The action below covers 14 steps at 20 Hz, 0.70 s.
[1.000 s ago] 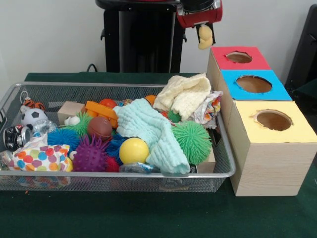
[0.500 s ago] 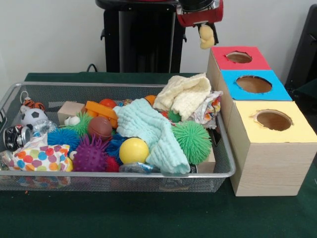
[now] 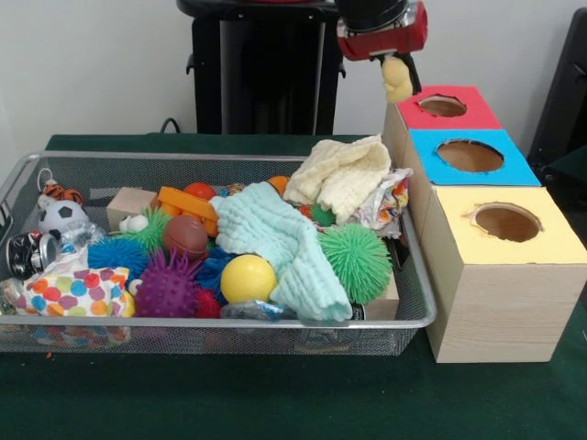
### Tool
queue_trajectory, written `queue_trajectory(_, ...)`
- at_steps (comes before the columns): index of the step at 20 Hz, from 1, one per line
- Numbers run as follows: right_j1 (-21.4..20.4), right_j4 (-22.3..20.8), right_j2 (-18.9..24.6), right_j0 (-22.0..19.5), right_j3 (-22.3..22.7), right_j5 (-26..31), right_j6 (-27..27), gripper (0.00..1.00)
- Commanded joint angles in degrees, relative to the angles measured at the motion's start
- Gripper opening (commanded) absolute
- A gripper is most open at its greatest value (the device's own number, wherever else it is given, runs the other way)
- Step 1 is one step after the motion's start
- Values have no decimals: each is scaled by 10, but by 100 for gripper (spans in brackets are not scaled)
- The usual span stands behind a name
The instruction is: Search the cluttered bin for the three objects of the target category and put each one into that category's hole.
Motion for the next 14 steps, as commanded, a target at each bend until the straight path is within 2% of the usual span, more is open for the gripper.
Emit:
queue_trajectory(1, 37, 69, 112, -29, 20, -94, 136, 0)
queue_trajectory(4, 49, 55, 113, -26, 18, -94, 153, 0)
queue_trajectory(6, 65, 43, 135, -40, 24, -120, 168, 0)
queue_trajectory(14, 95, 18, 137, -42, 18, -133, 181, 0)
